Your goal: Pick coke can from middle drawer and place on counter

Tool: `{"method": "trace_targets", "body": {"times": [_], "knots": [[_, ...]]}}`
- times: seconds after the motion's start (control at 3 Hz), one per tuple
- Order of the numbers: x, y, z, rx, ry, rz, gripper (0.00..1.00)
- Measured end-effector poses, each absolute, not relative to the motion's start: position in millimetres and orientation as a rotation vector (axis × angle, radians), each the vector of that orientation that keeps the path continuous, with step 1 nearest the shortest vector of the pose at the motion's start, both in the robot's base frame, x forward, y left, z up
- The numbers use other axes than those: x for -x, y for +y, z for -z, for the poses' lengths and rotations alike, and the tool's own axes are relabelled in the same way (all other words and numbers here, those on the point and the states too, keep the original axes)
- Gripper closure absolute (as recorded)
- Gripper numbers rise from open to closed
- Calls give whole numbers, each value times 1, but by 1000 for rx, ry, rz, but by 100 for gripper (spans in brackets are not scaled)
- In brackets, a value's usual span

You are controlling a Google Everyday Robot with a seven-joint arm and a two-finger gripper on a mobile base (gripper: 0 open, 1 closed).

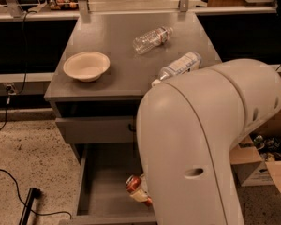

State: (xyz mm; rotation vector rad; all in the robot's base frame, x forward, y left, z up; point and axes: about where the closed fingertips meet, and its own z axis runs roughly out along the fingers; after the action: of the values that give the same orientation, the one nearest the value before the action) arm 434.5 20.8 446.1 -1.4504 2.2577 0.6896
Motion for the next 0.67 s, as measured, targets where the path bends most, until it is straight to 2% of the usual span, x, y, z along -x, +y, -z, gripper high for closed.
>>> {"method": "trace_targets", "body": {"times": [0.33, 0.67], "knots": [[-452, 59, -481, 1502, 2023, -824, 100], [-462, 72, -501, 1476, 1885, -938, 100]]}}
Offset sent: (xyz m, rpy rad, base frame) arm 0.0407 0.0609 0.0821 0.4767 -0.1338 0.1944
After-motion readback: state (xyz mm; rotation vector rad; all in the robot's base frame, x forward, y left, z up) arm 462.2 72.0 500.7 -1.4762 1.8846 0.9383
